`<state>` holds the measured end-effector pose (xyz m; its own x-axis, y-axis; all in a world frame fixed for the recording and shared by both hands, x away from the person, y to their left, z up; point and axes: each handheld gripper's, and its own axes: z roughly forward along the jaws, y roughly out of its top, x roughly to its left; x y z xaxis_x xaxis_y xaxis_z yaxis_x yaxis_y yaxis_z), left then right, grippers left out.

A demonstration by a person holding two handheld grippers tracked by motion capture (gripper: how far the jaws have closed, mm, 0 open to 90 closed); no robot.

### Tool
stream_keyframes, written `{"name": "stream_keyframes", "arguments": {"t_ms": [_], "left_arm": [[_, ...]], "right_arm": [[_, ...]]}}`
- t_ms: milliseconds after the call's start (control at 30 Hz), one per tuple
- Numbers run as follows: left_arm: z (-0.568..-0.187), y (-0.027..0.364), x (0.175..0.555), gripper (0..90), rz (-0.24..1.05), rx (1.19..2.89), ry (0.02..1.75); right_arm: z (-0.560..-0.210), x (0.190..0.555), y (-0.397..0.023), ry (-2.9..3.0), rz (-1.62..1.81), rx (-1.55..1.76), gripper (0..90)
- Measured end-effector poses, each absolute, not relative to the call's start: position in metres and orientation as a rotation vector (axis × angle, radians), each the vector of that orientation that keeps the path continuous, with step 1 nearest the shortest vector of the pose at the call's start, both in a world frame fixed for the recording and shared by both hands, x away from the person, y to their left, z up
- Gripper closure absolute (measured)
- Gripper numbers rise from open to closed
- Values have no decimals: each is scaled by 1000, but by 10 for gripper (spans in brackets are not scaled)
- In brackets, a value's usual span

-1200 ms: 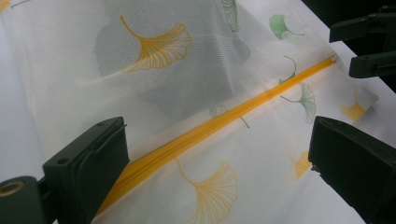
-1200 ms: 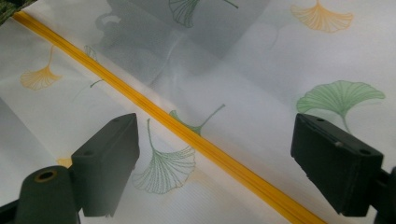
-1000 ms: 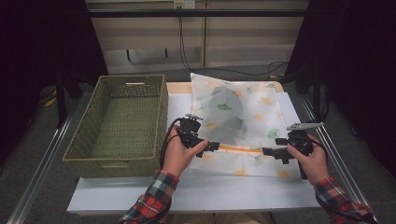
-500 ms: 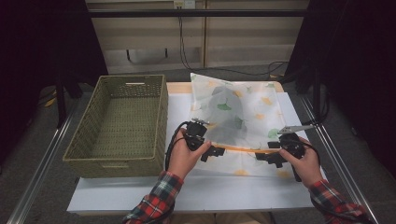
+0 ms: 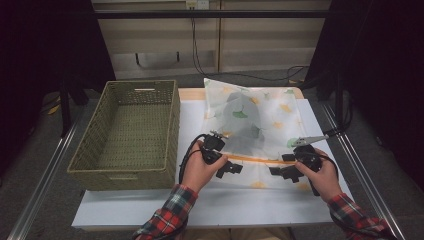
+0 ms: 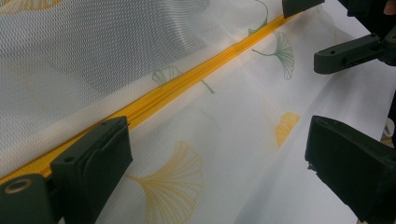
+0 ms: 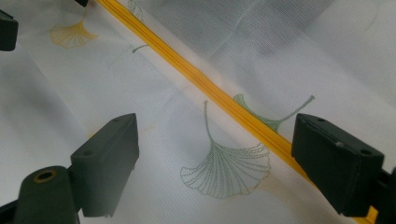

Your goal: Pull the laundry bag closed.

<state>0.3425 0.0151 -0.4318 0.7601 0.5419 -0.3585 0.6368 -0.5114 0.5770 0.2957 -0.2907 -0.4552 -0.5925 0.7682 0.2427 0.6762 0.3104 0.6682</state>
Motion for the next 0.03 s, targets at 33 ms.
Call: {"name": "stream_keyframes", "arguments": {"t_ms": [33], "left_arm": [[-432, 15, 343, 66, -181, 2240, 873]], "right_arm": [[-456, 297, -291, 2445, 1154, 1348, 150]]}}
